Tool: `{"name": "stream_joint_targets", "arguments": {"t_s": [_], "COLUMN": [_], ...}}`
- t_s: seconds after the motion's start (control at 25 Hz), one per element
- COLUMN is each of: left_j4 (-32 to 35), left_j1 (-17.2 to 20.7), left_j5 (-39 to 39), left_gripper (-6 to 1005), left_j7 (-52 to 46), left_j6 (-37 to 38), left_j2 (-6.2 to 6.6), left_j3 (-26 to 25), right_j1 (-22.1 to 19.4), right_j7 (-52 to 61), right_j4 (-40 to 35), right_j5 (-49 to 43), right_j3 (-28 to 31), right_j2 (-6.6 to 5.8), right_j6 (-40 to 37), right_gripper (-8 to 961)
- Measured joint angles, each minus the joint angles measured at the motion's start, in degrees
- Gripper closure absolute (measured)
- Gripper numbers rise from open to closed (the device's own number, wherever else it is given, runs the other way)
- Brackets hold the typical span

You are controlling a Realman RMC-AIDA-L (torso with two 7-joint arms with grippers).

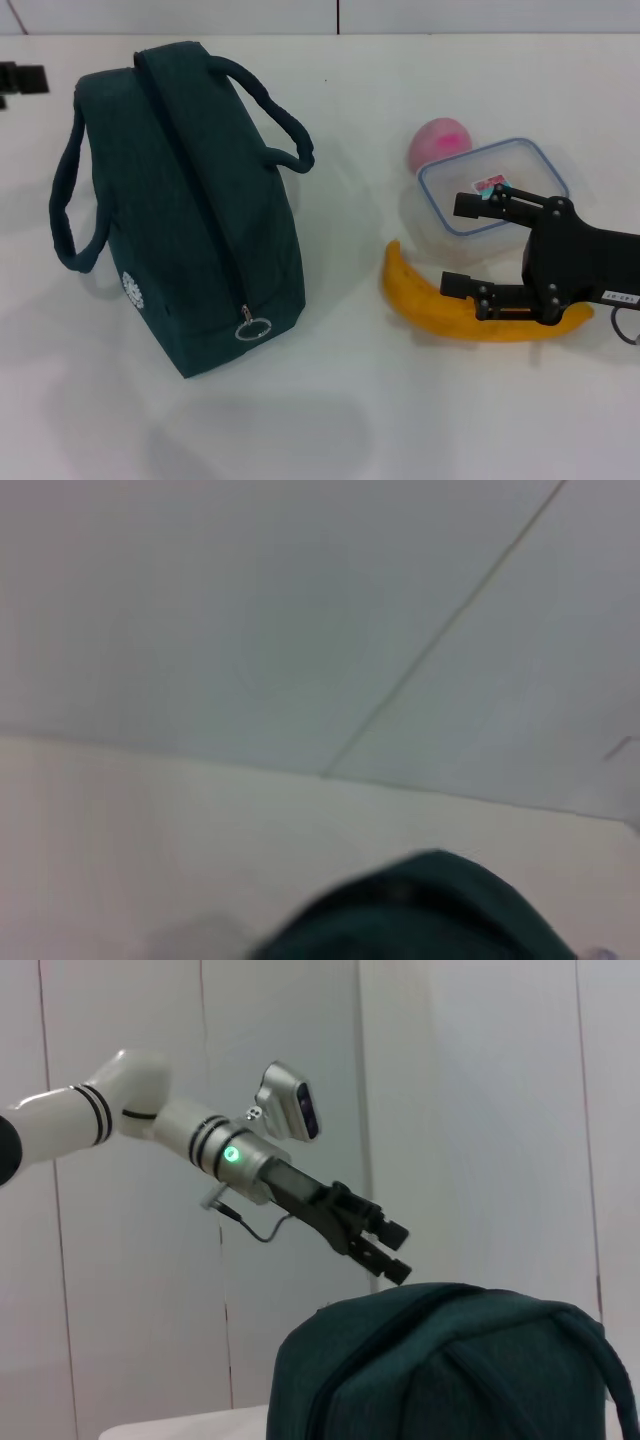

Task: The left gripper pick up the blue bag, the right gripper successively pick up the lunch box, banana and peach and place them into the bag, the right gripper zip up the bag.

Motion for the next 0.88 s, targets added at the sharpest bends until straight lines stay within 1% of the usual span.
{"name": "stream_joint_targets", "arguments": {"t_s": [0.08, 0.2, 0.32, 0.44, 0.6, 0.76, 0.84, 0.88], "left_j4": [0.70, -0.21, -1.05, -1.22, -1.93, -1.76, -1.21, -1.17], "left_j1": [-0.13, -0.41, -0.78, -0.90, -1.04, -0.94, -0.83, -0.88], "left_j5": [-0.11, -0.10, -0.10, 0.30, 0.65, 1.00, 2.60, 3.24], "left_gripper": [154, 155, 156, 157, 159, 160, 161, 161], "left_j7": [-4.00, -7.78, -9.02, -9.15, -8.88, -6.24, -4.27, -3.99], "left_j6": [2.06, 2.42, 2.36, 1.92, 1.61, 0.26, -0.48, -0.59], "left_j2": [-0.38, -1.04, -1.64, -2.24, -2.55, -3.60, -4.32, -4.46], "left_j3": [1.29, 4.81, 7.50, 8.14, 8.27, 8.37, 8.43, 8.45], "right_j1": [-0.06, -0.08, 0.02, 0.12, 0.04, -0.01, -0.02, -0.05], "right_j7": [-0.17, -0.49, -0.62, -0.72, -0.81, -0.87, -0.87, -0.87], "right_j4": [0.04, 0.04, 0.04, 0.04, 0.03, 0.02, 0.02, 0.04], "right_j5": [0.01, 0.03, 0.05, 0.05, 0.08, 0.19, 0.44, 0.63], "right_j3": [0.00, 0.00, 0.00, 0.00, 0.00, 0.01, 0.06, 0.08], "right_j2": [-0.01, -0.01, -0.05, -0.10, -0.09, -0.04, -0.02, -0.02], "right_j6": [0.25, 0.68, 0.62, 0.60, 0.75, 0.95, 0.97, 0.98], "right_gripper": [105, 105, 106, 106, 107, 107, 107, 107]}}
